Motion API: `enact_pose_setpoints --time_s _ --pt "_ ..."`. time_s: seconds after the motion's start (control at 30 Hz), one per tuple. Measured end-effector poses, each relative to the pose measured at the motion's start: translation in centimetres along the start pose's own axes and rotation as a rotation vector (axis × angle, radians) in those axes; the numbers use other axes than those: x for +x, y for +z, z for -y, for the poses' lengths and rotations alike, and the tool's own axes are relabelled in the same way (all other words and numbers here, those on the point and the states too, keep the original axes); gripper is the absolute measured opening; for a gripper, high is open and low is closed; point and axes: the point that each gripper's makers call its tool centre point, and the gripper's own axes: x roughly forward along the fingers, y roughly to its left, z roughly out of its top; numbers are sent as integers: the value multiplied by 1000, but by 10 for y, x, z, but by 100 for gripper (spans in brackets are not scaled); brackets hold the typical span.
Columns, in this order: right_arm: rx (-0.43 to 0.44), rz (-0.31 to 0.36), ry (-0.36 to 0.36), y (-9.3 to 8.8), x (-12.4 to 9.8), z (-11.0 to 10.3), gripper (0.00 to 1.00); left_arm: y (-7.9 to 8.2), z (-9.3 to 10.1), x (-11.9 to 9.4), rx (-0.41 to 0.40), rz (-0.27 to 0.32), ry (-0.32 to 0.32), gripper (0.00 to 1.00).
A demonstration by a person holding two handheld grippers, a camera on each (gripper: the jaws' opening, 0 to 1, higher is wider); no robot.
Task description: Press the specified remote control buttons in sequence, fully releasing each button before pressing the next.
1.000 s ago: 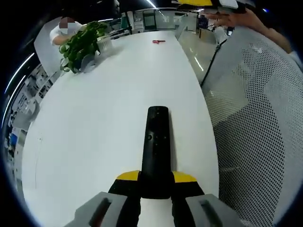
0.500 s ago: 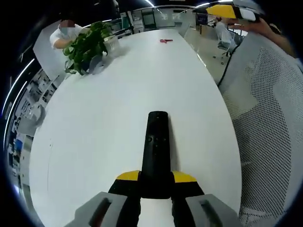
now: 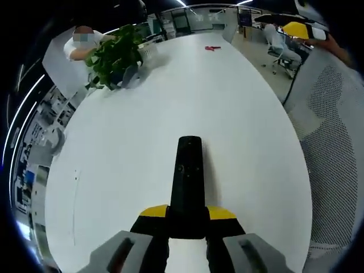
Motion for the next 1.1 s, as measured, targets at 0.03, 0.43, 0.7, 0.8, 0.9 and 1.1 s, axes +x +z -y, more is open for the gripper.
enact_pose_setpoints --time_s 0.03,0.43,0.7,0.8,0.9,1.1 --pt "-4 -7 2 -1 0 -1 84 0 -7 0 -2 -1 6 22" --pt "-28 -53 6 -9 3 -3 82 3 -68 -1 15 -22 49 22" --pt "-39 -71 3 -12 4 -3 81 3 -103 4 17 -33 66 22" --pt "-44 -84 -2 -14 5 -2 80 5 -113 7 28 -41 71 22" --pt "-44 -91 -5 -15 5 -2 80 3 -129 13 30 -47 81 22" --pt "-50 -108 4 -18 6 -4 79 6 -144 19 8 -42 78 22"
